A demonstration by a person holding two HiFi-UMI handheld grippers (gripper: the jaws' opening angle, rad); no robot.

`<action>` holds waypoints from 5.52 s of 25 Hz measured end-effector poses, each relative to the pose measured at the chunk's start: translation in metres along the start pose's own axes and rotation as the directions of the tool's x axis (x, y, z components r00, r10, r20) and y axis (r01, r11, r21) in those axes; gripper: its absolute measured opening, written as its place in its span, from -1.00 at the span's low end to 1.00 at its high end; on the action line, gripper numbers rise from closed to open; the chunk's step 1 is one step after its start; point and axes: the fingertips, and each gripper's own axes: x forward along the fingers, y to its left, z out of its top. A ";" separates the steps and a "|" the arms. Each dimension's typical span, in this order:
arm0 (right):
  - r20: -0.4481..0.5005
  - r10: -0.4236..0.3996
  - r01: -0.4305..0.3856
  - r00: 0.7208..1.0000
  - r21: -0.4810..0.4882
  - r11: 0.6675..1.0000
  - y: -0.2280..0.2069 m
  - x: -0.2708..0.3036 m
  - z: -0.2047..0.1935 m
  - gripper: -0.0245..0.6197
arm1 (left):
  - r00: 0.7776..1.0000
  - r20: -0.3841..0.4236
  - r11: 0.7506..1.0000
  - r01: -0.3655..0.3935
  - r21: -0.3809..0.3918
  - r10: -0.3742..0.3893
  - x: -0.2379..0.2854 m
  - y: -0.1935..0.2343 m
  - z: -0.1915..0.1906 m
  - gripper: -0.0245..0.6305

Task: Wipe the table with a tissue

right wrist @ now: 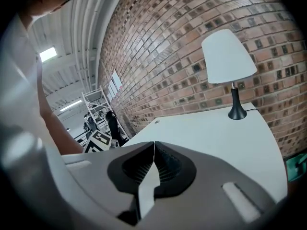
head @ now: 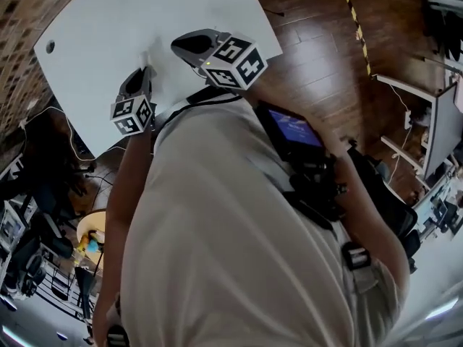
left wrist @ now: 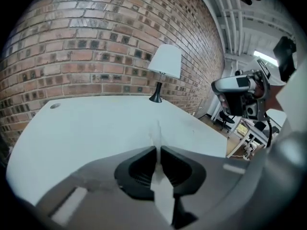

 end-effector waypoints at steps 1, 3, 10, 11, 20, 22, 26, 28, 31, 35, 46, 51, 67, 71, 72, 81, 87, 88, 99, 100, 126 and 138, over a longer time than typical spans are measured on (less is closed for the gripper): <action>-0.004 -0.011 0.011 1.000 0.005 1.000 0.004 -0.004 -0.007 -0.90 | 1.000 -0.001 1.000 0.012 -0.013 -0.012 -0.003 -0.003 -0.007 -0.82; -0.006 -0.037 0.037 0.999 0.018 0.999 0.011 -0.011 -0.019 -0.90 | 1.000 -0.003 0.999 0.029 -0.030 -0.030 -0.009 -0.005 -0.018 -0.82; 0.000 -0.157 0.157 0.988 0.086 0.984 0.029 -0.044 -0.058 -0.90 | 0.995 -0.038 0.996 0.088 -0.018 -0.089 -0.019 -0.016 -0.053 -0.82; 0.007 -0.175 0.173 0.985 0.091 0.981 0.029 -0.050 -0.060 -0.90 | 0.994 -0.039 0.995 0.100 -0.002 -0.100 -0.019 -0.020 -0.053 -0.82; 0.066 -0.240 0.230 0.969 0.130 0.964 0.020 -0.082 -0.069 -0.90 | 0.989 -0.055 0.984 0.145 0.104 -0.140 -0.016 -0.046 -0.048 -0.81; 0.065 -0.240 0.229 0.969 0.141 0.963 0.009 -0.083 -0.071 -0.90 | 0.987 -0.071 0.981 0.152 0.123 -0.144 -0.014 -0.049 -0.049 -0.81; 0.039 -0.201 0.194 0.979 0.141 0.971 -0.010 -0.081 -0.070 -0.90 | 0.991 -0.080 0.989 0.118 0.088 -0.111 -0.003 -0.049 -0.046 -0.81; 0.024 -0.170 0.165 0.985 0.133 0.977 -0.021 -0.089 -0.069 -0.90 | 0.993 -0.085 0.993 0.094 0.072 -0.088 0.008 -0.057 -0.044 -0.81; 0.004 -0.141 0.139 0.990 0.132 0.981 -0.049 -0.108 -0.065 -0.90 | 0.994 -0.089 0.994 0.072 0.085 -0.065 0.031 -0.079 -0.032 -0.81; -0.016 -0.106 0.107 0.994 0.131 0.985 -0.080 -0.123 -0.060 -0.90 | 0.993 -0.113 0.993 0.050 0.105 -0.038 0.055 -0.096 -0.023 -0.81; -0.026 -0.048 0.051 0.999 0.146 0.988 -0.142 -0.141 -0.049 -0.90 | 0.981 -0.182 0.997 -0.057 0.050 0.065 0.110 -0.105 -0.009 -0.81; -0.035 -0.022 0.027 0.999 0.150 0.988 -0.167 -0.149 -0.045 -0.90 | 0.971 -0.194 0.990 -0.144 -0.001 0.142 0.116 -0.106 -0.009 -0.81; -0.032 0.059 -0.053 0.998 0.177 0.983 -0.194 -0.156 -0.040 -0.90 | 0.968 -0.167 0.981 -0.194 -0.023 0.188 0.142 -0.131 0.006 -0.82; -0.036 0.062 -0.055 0.997 0.178 0.982 -0.206 -0.166 -0.041 -0.90 | 0.974 -0.159 0.986 -0.166 -0.014 0.161 0.156 -0.153 0.015 -0.82; -0.038 0.060 -0.053 0.997 0.177 0.983 -0.209 -0.170 -0.041 -0.90 | 0.975 -0.155 0.987 -0.161 -0.018 0.156 0.160 -0.159 0.017 -0.82; -0.028 0.049 -0.043 0.998 0.183 0.982 -0.225 -0.180 -0.040 -0.90 | 0.976 -0.155 0.986 -0.159 -0.040 0.151 0.170 -0.158 0.022 -0.82; -0.024 0.036 -0.031 0.999 0.197 0.980 -0.231 -0.186 -0.044 -0.90 | 0.978 -0.199 0.998 -0.066 0.012 0.067 0.188 -0.170 0.034 -0.82; -0.025 0.034 -0.029 0.999 0.198 0.980 -0.232 -0.186 -0.045 -0.90 | 0.979 -0.200 0.999 -0.043 0.007 0.043 0.190 -0.177 0.032 -0.82; -0.011 0.023 -0.021 1.000 0.196 0.980 -0.224 -0.183 -0.040 -0.90 | 0.912 -0.324 0.959 0.281 0.043 -0.253 0.196 -0.256 0.013 -0.82; -0.007 0.021 -0.020 1.000 0.195 0.981 -0.222 -0.182 -0.039 -0.90 | 0.906 -0.314 0.951 0.307 0.025 -0.284 0.191 -0.255 0.015 -0.82; 0.026 -0.117 0.107 0.993 0.244 0.964 -0.204 -0.183 -0.044 -0.90 | 0.973 -0.117 0.978 -0.205 -0.028 0.201 0.145 -0.031 0.056 -0.81; 0.027 -0.175 0.160 0.984 0.284 0.945 -0.211 -0.199 -0.052 -0.90 | 0.950 -0.172 0.961 -0.237 0.144 0.260 0.165 -0.047 0.054 -0.83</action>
